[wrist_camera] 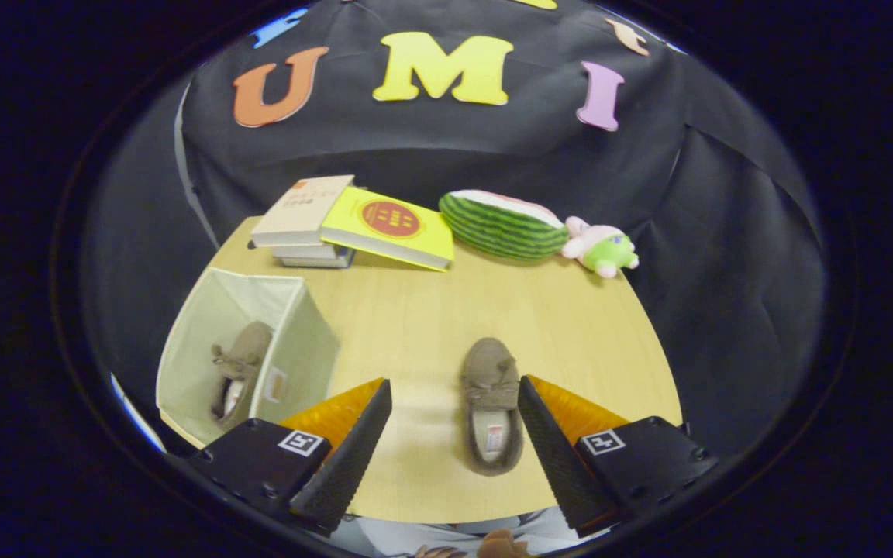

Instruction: Open the storage box then place both shoes into the box .Put the left shoe in first, then the right shoe, with the right side of both shoes facing outward in a uniform manner.

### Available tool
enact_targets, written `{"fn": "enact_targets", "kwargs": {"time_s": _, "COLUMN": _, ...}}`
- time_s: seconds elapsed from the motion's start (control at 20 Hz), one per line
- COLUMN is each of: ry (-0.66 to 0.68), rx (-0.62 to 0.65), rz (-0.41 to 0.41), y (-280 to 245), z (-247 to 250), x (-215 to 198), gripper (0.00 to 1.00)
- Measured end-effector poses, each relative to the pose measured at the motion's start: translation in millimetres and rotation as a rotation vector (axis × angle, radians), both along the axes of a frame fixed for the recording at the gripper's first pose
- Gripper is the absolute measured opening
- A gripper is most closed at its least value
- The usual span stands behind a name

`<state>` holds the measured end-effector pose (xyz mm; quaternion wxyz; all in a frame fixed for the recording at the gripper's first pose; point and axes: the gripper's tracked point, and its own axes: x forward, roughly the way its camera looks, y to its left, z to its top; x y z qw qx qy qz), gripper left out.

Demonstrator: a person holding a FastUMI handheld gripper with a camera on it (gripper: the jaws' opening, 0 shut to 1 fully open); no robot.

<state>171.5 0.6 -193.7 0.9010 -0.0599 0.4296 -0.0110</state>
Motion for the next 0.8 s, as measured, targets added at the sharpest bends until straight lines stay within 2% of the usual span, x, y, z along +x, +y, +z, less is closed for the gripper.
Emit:
{"fn": "enact_targets", "kwargs": {"time_s": 0.3, "ry": 0.131, "rx": 0.065, "rz": -0.098, "y": -47, "z": -68, "x": 13, "gripper": 1.00}}
{"fn": "enact_targets", "kwargs": {"time_s": 0.6, "ry": 0.271, "rx": 0.000, "rz": -0.103, "y": -83, "z": -120, "x": -2, "gripper": 1.00}}
{"fn": "enact_targets", "kwargs": {"time_s": 0.8, "ry": 0.326, "rx": 0.031, "rz": -0.109, "y": -90, "z": -145, "x": -2, "gripper": 1.00}}
